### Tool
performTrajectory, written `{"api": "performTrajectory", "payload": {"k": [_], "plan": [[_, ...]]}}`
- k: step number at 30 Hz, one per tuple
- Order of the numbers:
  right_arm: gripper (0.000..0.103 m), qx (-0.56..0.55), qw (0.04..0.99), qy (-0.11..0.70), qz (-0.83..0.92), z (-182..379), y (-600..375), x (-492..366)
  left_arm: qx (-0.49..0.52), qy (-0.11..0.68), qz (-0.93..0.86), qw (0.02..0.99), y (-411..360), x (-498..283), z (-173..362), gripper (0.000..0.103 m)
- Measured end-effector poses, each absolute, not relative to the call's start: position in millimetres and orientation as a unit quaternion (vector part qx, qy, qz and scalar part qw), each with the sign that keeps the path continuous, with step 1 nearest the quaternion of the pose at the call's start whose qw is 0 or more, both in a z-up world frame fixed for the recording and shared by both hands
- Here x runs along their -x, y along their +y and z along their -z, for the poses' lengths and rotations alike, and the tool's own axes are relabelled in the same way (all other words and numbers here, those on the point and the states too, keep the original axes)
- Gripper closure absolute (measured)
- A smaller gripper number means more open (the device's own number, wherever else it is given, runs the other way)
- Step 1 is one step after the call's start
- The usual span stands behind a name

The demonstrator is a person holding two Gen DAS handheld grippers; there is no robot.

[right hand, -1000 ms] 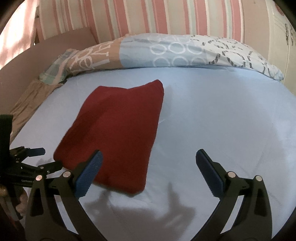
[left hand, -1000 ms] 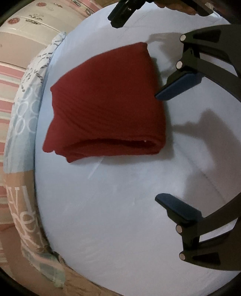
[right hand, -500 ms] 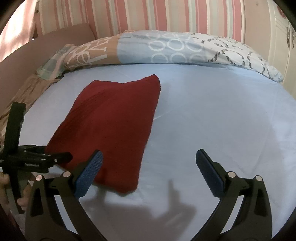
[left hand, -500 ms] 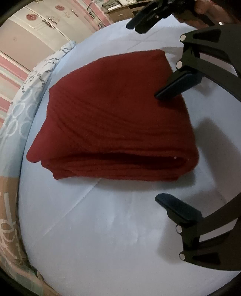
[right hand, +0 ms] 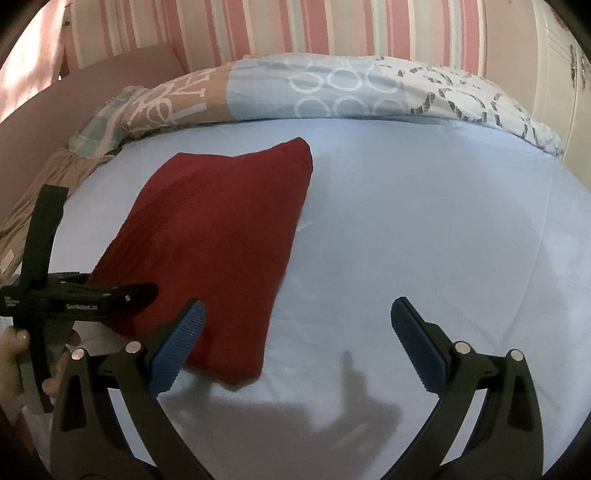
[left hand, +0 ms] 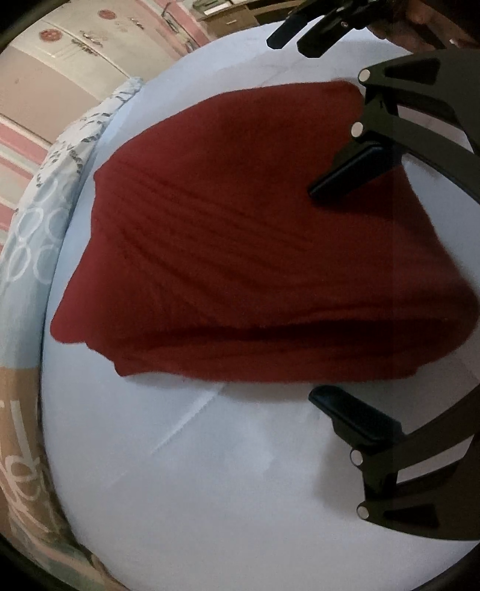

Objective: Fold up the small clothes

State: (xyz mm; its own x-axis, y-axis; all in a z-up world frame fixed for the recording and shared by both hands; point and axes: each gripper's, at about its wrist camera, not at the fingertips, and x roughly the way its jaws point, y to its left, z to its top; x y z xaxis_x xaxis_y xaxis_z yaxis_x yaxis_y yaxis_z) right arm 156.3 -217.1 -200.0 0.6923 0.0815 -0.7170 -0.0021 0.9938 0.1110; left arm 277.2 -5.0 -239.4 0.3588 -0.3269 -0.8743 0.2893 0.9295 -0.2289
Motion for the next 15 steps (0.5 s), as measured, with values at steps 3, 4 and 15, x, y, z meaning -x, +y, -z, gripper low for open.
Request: {"api": "performTrajectory", "payload": {"k": [3, 4, 15], "plan": [[0.003, -0.056, 0.916, 0.397, -0.022, 204.7, -217.7, -157.9, 0.018, 0.536, 0.186, 0.823, -4.2, -279.2, 241.2, 0.001], [0.003, -0.058, 0.915, 0.398, -0.023, 205.6, -218.4, -158.3, 0.015, 0.535, 0.187, 0.824, -4.2, -278.8, 241.5, 0.001], [0.003, -0.141, 0.901, 0.407, -0.053, 205.4, -228.1, -185.8, -0.034, 0.510, 0.191, 0.838, -15.0, -263.3, 232.3, 0.033]]}}
